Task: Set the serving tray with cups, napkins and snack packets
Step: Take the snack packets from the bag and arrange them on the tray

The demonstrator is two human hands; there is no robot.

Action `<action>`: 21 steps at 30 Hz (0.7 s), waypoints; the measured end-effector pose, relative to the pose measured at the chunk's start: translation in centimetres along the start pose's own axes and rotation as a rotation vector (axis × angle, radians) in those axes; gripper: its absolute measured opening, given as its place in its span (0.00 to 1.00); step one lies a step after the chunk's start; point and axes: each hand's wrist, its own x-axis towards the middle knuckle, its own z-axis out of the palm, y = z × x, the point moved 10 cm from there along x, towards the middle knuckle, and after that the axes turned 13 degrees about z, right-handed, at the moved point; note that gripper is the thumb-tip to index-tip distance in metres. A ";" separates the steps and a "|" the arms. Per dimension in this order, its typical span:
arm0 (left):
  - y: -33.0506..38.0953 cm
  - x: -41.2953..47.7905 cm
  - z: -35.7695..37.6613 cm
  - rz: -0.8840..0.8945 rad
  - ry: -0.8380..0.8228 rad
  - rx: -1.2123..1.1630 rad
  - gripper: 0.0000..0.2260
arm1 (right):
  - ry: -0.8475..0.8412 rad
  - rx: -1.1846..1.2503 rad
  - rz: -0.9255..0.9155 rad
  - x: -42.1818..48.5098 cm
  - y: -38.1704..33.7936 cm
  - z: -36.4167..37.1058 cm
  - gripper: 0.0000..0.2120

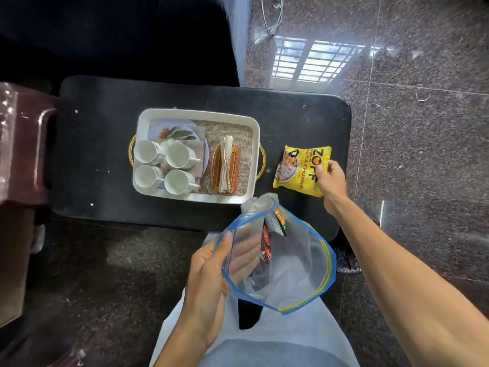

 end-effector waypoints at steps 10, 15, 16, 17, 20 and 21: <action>2.8 2.6 3.1 0.098 -0.029 0.041 0.15 | 0.091 -0.360 -0.114 1.1 -0.8 -0.4 0.18; 4.1 3.5 4.3 0.126 -0.045 0.062 0.13 | 0.200 -0.445 -0.662 -8.9 -9.7 -4.2 0.15; 4.3 3.7 4.5 0.132 -0.048 0.063 0.13 | 0.206 -0.384 -0.789 -12.3 -11.7 -5.4 0.11; 4.5 3.8 4.6 0.138 -0.048 0.064 0.13 | 0.205 -0.324 -0.912 -16.0 -13.2 -6.5 0.08; 4.9 3.9 4.9 0.162 -0.047 0.076 0.13 | 0.112 -0.343 -1.218 -26.5 -15.4 -7.5 0.06; 5.0 3.8 5.1 0.168 -0.049 0.080 0.13 | 0.017 -0.421 -1.256 -28.6 -15.2 -6.5 0.06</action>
